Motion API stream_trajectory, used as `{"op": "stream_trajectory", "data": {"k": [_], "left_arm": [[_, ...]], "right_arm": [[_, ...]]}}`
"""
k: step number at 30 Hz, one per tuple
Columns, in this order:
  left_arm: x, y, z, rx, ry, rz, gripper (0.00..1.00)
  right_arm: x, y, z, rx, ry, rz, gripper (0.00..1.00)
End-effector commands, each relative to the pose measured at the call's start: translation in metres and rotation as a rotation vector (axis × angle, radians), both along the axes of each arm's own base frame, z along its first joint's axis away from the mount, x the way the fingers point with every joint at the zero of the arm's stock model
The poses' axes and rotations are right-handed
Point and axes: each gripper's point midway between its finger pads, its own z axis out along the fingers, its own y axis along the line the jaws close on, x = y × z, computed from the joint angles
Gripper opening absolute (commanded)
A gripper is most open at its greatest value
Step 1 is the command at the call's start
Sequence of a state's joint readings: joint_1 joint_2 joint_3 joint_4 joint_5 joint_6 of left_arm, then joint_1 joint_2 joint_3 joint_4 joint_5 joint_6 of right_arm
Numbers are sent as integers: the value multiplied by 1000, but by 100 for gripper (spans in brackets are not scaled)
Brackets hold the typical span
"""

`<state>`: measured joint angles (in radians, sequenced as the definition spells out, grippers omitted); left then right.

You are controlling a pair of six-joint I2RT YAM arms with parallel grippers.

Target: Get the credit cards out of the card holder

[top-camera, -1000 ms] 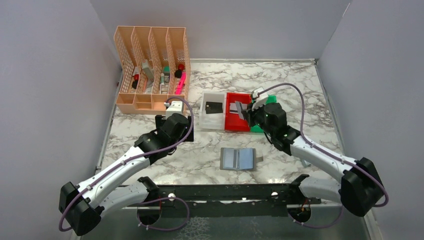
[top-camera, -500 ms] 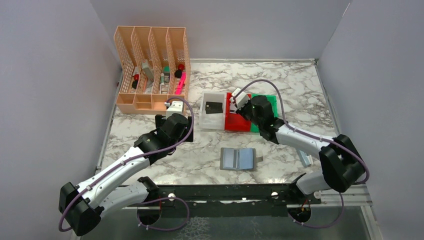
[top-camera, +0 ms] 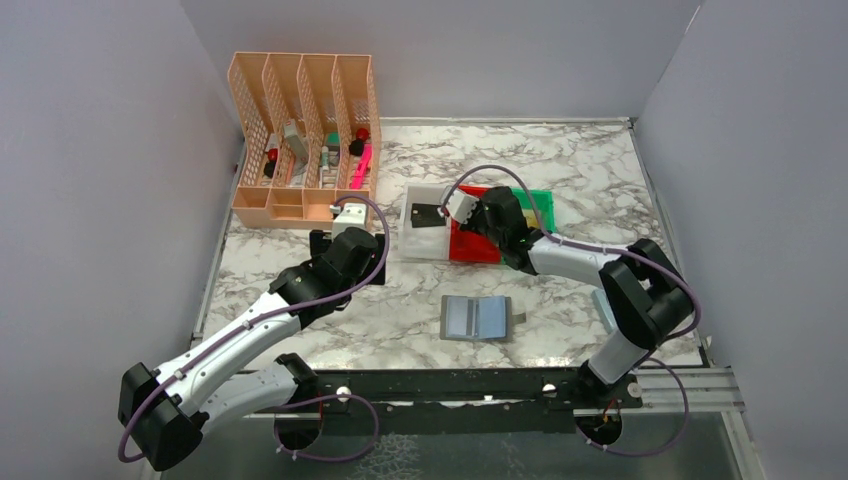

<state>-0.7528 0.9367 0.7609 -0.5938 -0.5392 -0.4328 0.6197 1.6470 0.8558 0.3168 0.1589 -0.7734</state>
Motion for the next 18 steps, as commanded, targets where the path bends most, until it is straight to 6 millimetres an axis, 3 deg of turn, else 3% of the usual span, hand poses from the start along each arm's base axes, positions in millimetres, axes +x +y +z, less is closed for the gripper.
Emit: {"op": "stream_trajectory", "data": {"k": [1,18], "left_arm": [[4,7,17,1,-44,33,99],[5,10,16,12,-46,50,99]], "right_arm": [[13,8,5,-39,-37,45,1],[22,5,-22,-125,5,102,1]]}}
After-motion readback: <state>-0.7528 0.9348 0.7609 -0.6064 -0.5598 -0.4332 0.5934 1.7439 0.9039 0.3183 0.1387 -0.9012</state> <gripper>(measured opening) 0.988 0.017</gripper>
